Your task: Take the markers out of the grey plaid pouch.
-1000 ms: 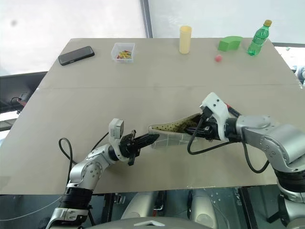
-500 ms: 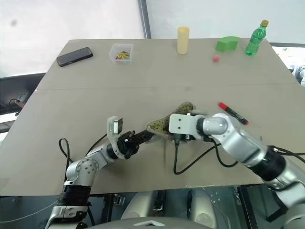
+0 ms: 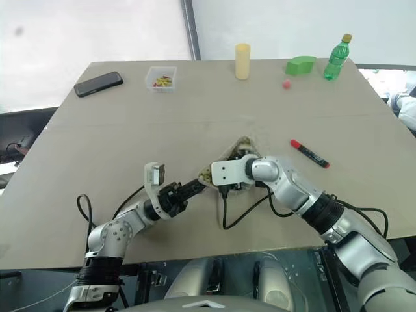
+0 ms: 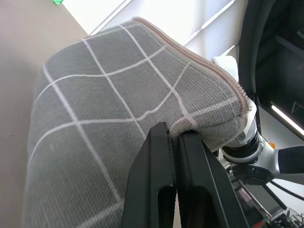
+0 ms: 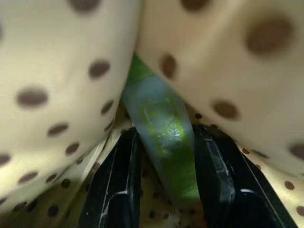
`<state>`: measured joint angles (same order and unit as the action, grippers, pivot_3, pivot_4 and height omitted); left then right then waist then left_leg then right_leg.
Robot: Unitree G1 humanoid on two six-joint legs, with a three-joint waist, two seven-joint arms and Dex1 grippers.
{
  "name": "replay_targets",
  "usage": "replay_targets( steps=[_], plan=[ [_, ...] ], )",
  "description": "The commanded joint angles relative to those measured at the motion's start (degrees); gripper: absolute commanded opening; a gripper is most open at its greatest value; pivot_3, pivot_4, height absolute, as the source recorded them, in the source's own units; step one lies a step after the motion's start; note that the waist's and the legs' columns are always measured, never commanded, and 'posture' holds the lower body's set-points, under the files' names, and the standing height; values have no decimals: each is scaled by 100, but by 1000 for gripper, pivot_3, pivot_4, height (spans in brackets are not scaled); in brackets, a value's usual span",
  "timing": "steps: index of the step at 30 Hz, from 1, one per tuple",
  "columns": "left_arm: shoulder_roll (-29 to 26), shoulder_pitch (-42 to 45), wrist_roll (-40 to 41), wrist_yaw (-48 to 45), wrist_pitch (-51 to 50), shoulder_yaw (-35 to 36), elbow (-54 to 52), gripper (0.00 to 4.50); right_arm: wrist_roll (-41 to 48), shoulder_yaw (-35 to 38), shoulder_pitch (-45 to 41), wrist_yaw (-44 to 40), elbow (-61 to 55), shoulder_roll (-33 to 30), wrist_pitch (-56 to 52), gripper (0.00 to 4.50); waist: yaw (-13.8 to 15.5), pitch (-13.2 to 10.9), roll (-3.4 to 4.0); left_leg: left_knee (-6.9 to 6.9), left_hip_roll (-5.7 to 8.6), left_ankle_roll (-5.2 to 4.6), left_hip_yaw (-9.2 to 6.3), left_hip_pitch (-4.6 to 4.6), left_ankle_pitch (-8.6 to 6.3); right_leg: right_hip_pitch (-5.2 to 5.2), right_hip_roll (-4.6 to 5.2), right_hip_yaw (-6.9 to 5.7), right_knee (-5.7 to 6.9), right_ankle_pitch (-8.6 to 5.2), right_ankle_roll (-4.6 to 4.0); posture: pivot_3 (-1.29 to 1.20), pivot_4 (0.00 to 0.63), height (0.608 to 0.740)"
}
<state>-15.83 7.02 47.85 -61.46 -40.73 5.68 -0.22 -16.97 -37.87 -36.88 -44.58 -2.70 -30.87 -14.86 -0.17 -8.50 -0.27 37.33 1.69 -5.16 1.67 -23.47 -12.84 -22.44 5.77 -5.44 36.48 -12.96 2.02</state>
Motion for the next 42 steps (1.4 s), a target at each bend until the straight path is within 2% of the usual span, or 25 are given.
replay_targets(
  steps=[1,5,8,15,18,20,22,25,27,29,33,37,42],
  plan=[
    [33,-71,113,-42,25,-27,-147,0,766,1104,540,-471,-982,-387,-993,1041,95,-1,1,0,3,0,0,-19,0,-16,3,-1,-3,0,0,0,150,740],
    [64,22,-59,1,307,-33,-2,0,2182,2452,972,-1011,-2648,-634,-2246,967,135,-13,12,-3,4,-9,0,-48,-5,-32,5,-5,-30,22,-11,0,150,740],
    [112,184,-325,18,712,-89,208,0,3057,3188,1166,-1207,-3319,-729,-3015,967,117,-42,22,-16,2,-13,-2,-55,-8,-34,5,-14,-52,26,-5,0,150,740],
    [136,580,-1030,-224,1876,-291,770,0,4990,4848,1180,-708,-3778,-159,-5012,967,119,-55,18,-20,3,-21,-8,-73,-12,-44,9,-21,-62,25,-6,0,150,740],
    [188,737,-1054,-182,2061,-236,869,0,5857,5367,1288,-611,-4012,-195,-5979,967,143,-54,23,-9,5,-23,-15,-127,-10,-84,10,-29,-60,36,-10,0,150,740],
    [225,808,-1067,-124,2171,-171,911,0,6359,5812,1251,-438,-4000,-133,-6447,967,149,-54,23,-8,6,-48,-15,-126,0,-85,11,-31,-61,36,-10,0,150,740],
    [227,860,-1121,-63,2338,-95,973,0,6681,6142,1339,-341,-4030,-327,-6753,967,151,-55,22,-10,6,-50,-16,-129,-1,-86,13,-33,-61,36,-11,0,150,740],
    [164,1036,-1274,94,2724,96,1272,0,6712,6283,1892,-385,-4271,-1115,-6823,967,193,-58,23,-9,8,-45,-16,-130,-6,-86,15,-34,-61,35,-11,0,150,740],
    [72,1164,-1362,175,2963,238,1491,0,6436,6330,2431,-377,-4327,-1628,-6424,967,227,-59,19,-7,8,-51,-15,-131,-7,-86,15,-36,-64,34,-10,0,150,740],
    [-18,1210,-1452,139,3163,293,1599,0,6079,6339,2791,-195,-4113,-1860,-5994,967,206,-59,19,-7,8,-57,-14,-129,-5,-85,14,-35,-64,34,-9,0,150,740],
    [-178,1090,-1605,59,3381,284,1490,0,4517,5410,3148,629,-3039,-2180,-4636,967,197,-60,16,-4,9,-58,-8,-130,-3,-82,11,-32,-62,34,-7,0,150,740],
    [-252,824,-1745,78,3515,193,1222,0,3607,4302,2707,1030,-1816,-1963,-3750,967,187,-62,10,2,10,-51,-6,-127,1,-83,11,-31,-62,34,-6,0,150,740],
    [-208,705,-1925,326,3725,170,1005,0,2897,3203,2188,723,-773,-1917,-3037,967,165,-65,3,3,6,-30,-5,-126,15,-81,3,-30,-59,34,-7,0,150,740]
  ],
)
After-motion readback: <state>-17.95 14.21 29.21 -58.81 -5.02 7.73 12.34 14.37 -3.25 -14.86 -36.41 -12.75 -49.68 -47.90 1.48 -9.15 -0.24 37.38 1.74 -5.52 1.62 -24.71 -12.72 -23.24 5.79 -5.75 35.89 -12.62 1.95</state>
